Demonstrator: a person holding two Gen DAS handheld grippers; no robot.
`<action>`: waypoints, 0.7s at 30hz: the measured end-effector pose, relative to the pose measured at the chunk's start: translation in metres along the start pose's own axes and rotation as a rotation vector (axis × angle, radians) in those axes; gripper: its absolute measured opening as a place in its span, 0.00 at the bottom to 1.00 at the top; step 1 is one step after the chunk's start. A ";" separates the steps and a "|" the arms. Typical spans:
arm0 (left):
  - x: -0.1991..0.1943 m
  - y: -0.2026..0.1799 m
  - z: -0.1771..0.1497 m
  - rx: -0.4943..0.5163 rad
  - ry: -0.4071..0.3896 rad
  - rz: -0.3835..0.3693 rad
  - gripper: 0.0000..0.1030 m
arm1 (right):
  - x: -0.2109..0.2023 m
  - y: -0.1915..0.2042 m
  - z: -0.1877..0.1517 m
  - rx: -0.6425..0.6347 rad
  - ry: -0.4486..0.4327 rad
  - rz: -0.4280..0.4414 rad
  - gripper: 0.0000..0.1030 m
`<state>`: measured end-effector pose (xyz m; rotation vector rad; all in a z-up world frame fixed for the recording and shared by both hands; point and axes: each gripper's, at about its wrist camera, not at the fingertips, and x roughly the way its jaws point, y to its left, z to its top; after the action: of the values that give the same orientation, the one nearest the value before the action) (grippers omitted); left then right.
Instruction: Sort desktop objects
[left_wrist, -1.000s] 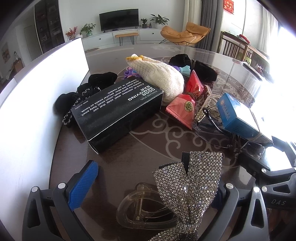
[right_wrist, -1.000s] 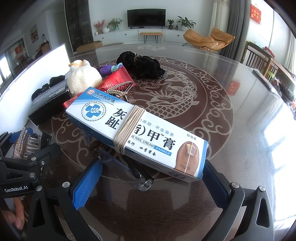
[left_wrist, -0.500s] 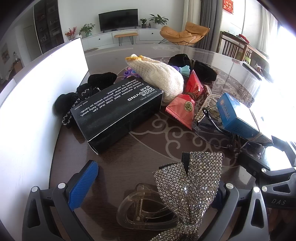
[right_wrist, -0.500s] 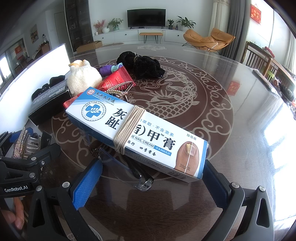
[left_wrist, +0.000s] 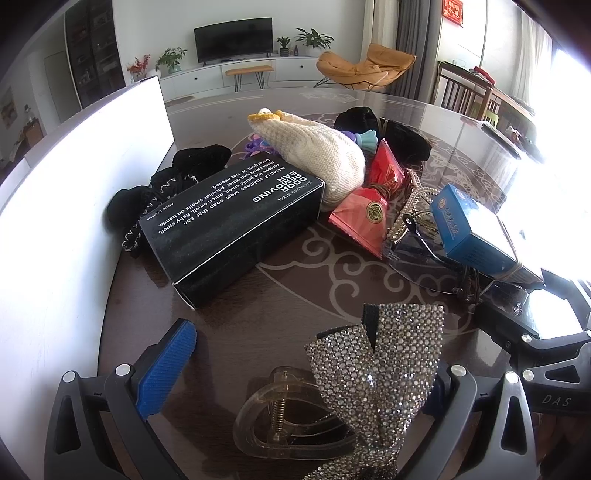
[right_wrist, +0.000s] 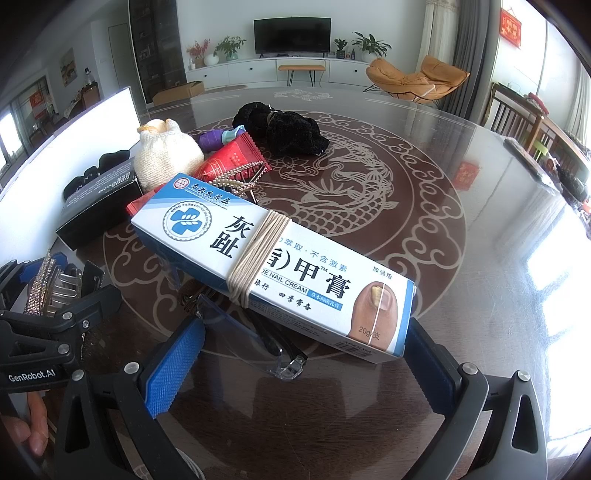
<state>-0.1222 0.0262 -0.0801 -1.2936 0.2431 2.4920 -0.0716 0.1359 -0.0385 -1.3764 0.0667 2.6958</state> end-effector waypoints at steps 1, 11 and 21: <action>0.000 0.000 0.000 0.000 0.000 0.000 1.00 | 0.000 0.000 0.000 0.000 0.000 0.000 1.00; 0.001 -0.001 0.000 -0.005 -0.001 0.007 1.00 | 0.000 0.000 0.000 0.000 0.000 0.000 1.00; 0.001 0.000 0.001 -0.004 0.000 0.003 1.00 | 0.000 0.000 0.000 0.000 0.000 0.000 1.00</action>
<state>-0.1234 0.0262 -0.0803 -1.2954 0.2405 2.4959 -0.0712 0.1361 -0.0383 -1.3760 0.0666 2.6957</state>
